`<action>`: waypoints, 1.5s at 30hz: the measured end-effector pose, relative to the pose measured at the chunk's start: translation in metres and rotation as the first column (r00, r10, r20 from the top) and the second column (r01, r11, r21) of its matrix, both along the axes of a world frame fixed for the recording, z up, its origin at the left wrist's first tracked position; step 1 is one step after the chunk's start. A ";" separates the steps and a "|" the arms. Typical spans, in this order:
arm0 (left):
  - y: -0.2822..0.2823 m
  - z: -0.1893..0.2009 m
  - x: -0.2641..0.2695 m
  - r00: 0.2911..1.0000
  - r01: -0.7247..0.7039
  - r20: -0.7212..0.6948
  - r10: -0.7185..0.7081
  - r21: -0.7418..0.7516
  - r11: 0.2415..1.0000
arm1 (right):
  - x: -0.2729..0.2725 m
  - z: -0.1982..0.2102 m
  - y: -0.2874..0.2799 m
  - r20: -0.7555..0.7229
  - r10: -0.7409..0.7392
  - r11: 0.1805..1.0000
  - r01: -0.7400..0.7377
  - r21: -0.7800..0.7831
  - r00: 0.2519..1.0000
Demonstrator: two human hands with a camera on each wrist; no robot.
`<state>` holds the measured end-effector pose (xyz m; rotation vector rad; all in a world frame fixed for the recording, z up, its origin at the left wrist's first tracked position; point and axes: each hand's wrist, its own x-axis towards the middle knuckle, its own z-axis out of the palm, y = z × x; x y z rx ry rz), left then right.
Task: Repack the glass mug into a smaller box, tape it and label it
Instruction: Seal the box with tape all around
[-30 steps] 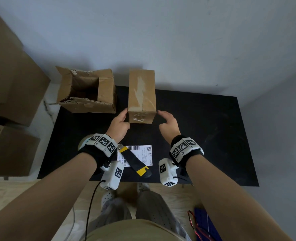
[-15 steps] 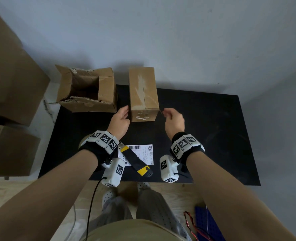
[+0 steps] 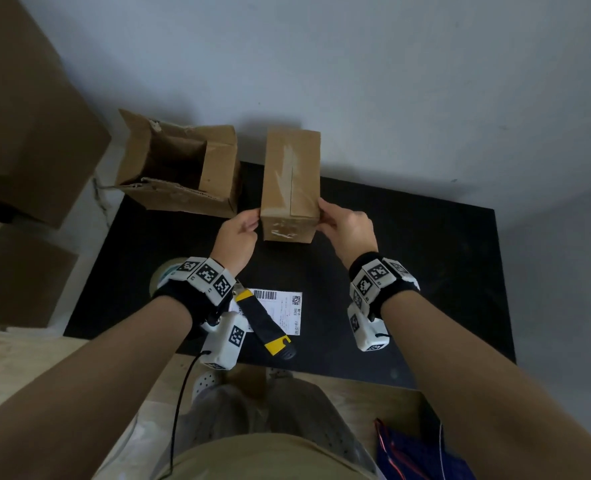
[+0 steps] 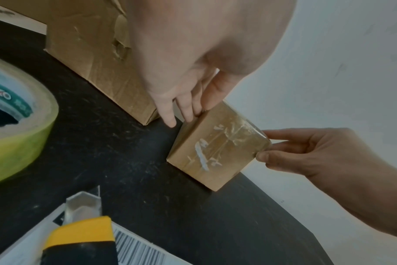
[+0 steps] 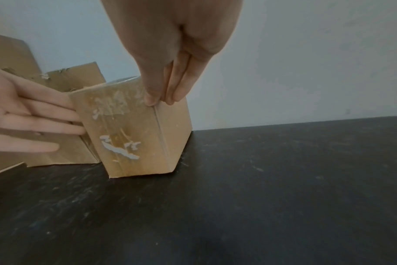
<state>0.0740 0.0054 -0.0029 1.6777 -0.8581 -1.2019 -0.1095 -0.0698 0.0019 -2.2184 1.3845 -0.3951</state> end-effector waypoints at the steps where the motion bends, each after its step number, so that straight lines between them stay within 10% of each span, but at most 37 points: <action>1: 0.000 -0.001 0.000 1.000 -0.027 -0.007 0.027 -0.007 1.000 | 0.000 0.000 -0.002 -0.017 0.024 1.000 -0.024 -0.010 1.000; 20: -0.012 -0.002 0.003 0.985 -0.014 0.175 0.007 0.039 0.999 | 0.012 0.020 -0.010 -0.195 0.154 0.988 -0.145 0.059 0.969; 45: -0.003 0.005 -0.003 0.996 0.036 -0.089 -0.028 0.090 0.995 | 0.012 0.011 -0.004 -0.072 0.071 0.996 -0.067 0.062 0.995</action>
